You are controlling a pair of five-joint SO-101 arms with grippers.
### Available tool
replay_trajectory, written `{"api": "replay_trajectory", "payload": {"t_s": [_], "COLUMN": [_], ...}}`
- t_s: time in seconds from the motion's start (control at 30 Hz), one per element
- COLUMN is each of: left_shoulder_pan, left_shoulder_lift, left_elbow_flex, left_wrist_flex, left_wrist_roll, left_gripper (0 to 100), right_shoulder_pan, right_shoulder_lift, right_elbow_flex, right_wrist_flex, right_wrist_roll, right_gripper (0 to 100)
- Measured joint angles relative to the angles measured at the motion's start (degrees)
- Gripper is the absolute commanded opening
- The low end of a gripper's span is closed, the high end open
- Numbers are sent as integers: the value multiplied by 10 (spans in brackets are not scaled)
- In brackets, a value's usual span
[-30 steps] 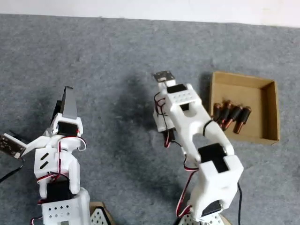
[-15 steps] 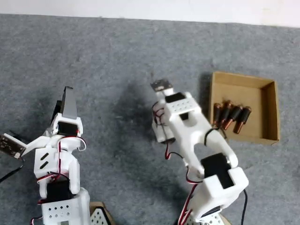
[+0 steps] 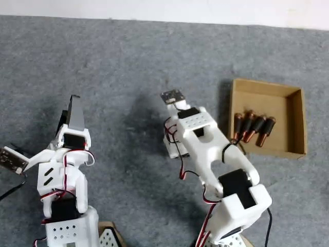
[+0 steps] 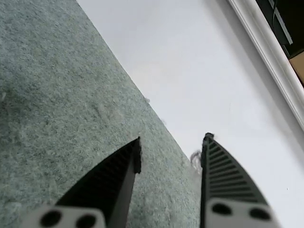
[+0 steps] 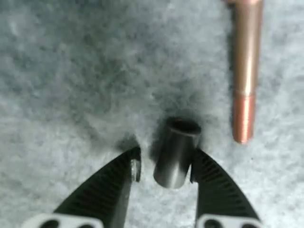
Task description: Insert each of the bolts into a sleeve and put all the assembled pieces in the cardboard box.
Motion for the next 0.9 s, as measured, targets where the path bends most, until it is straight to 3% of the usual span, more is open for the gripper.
{"api": "replay_trajectory", "payload": {"t_s": [0.33, 0.47, 0.9], "left_shoulder_pan": [0, 0, 0], "left_shoulder_lift": [0, 0, 0], "left_elbow_flex": [0, 0, 0], "left_wrist_flex": [0, 0, 0], "left_wrist_roll": [0, 0, 0], "left_gripper": [200, 200, 200], "right_shoulder_pan": [0, 10, 94], "right_shoulder_lift": [-10, -10, -54], "right_elbow_flex": [20, 20, 37], "right_wrist_flex": [-24, -24, -31], "right_wrist_roll": [0, 0, 1], "right_gripper": [141, 6, 5]}}
